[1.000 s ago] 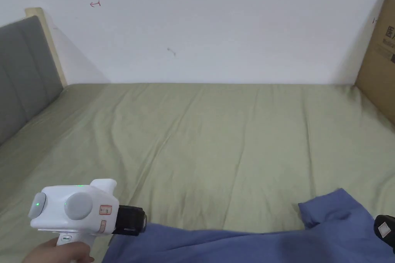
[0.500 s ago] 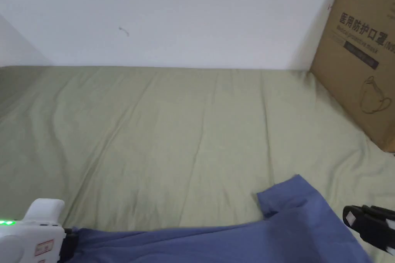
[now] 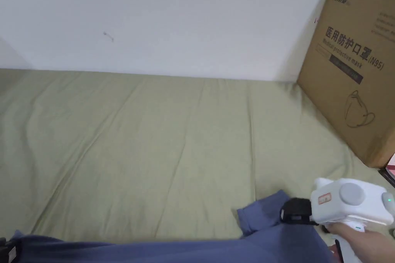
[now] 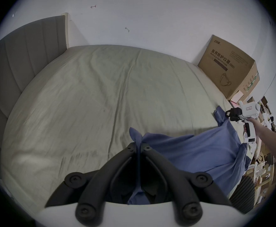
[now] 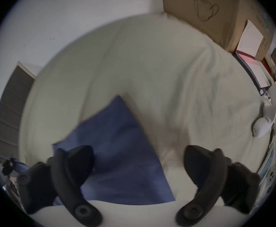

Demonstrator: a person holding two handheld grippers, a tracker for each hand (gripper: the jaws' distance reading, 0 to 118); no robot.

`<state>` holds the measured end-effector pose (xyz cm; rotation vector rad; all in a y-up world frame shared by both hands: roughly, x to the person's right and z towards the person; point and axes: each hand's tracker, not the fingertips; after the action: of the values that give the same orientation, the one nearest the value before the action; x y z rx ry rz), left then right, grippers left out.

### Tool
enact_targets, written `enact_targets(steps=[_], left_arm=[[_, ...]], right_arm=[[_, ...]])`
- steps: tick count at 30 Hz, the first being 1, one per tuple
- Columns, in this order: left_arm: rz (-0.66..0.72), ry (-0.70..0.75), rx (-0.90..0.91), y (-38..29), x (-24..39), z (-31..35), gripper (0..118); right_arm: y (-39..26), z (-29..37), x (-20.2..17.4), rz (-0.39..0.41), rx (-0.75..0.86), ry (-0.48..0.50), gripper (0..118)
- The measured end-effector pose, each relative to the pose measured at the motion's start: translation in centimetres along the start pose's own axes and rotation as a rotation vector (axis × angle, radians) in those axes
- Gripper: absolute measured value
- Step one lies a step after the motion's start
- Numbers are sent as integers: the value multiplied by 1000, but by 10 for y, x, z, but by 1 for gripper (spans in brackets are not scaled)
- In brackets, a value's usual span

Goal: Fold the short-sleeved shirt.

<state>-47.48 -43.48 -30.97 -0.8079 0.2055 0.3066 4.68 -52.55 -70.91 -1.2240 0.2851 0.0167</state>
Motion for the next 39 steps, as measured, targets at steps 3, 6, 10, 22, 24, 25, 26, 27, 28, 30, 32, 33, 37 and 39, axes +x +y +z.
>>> enact_targets(steps=[3, 6, 10, 22, 24, 25, 26, 27, 28, 30, 32, 33, 37, 39], left_arm=[[7, 10, -26, -5, -1, -5, 3], [19, 11, -50, -8, -3, -11, 3], [69, 21, -49, -15, -6, -12, 3], [105, 19, 190, 21, -8, 20, 3], [96, -7, 185, 25, -8, 28, 3], [85, -31, 171, 25, -9, 31, 3], [68, -43, 154, 24, -9, 35, 3], [50, -47, 140, 22, -10, 39, 3], [31, -48, 124, 19, -12, 43, 3], [15, -65, 91, 9, -16, 51, 3], [4, -91, 49, -1, -22, 57, 3], [6, -106, 34, -7, -25, 59, 3], [58, -156, -41, -35, -34, 61, 4], [78, -164, -75, -49, -37, 59, 18]], right_arm=[[-13, 16, -18, 174, 34, -53, 83], [-26, 38, -25, 177, 47, 32, 5], [-41, 67, -36, 199, 144, 81, 5], [-48, 189, -37, 66, 563, 103, 5], [-60, 203, -36, 63, 562, 107, 5], [-68, 207, -32, 67, 562, 103, 5], [-76, 211, -27, 72, 560, 98, 5], [-86, 217, -23, 74, 560, 94, 5], [-100, 224, -16, 67, 553, 101, 5], [-129, 233, -2, 31, 511, 134, 5], [-164, 242, 11, 10, 444, 136, 5], [-180, 243, 16, 13, 408, 130, 5], [-236, 228, 33, 1, 255, 110, 5], [-254, 208, 38, -32, 225, 107, 6]])
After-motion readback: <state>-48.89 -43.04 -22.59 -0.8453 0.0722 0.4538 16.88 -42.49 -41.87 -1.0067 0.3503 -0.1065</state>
